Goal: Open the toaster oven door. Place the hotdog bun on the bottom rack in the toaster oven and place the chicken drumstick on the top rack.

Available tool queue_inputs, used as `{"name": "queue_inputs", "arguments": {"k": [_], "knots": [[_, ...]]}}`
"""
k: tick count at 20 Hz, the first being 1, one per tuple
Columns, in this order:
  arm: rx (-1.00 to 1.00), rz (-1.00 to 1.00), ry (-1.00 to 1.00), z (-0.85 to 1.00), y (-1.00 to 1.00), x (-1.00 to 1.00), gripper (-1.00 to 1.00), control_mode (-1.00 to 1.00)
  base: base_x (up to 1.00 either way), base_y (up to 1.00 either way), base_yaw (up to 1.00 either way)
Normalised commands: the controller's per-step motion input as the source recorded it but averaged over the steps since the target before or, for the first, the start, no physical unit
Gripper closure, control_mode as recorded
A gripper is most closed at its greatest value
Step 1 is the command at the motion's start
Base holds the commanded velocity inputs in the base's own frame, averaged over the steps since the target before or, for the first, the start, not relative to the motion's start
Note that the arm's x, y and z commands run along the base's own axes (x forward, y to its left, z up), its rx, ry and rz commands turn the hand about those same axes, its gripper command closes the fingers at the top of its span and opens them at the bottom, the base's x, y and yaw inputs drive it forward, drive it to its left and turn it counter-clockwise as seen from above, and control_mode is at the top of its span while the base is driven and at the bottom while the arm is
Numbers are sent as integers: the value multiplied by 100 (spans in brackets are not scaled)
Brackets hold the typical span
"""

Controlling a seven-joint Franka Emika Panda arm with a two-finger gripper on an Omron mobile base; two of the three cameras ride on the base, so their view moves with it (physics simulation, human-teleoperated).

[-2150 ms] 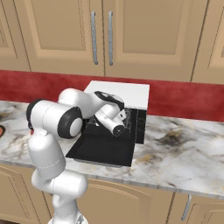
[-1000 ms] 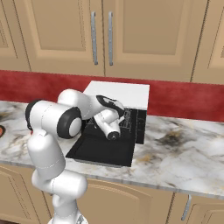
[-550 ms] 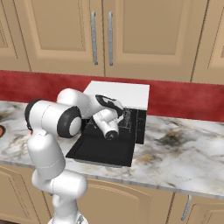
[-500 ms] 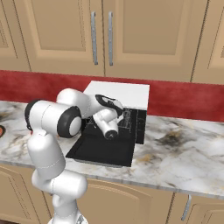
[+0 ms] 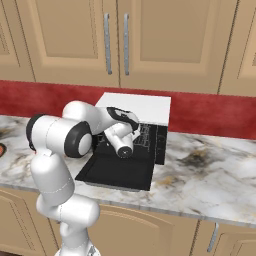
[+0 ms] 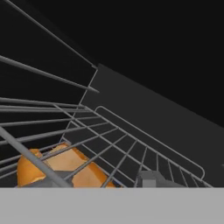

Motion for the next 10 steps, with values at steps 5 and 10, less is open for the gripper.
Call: {"name": "queue_inputs", "arguments": {"k": [5,10], "knots": [[0,0,1,-5,14,2,100,-100,0,0,0],[0,0,3,0,10,-3,100,-100,0,0,0]]}}
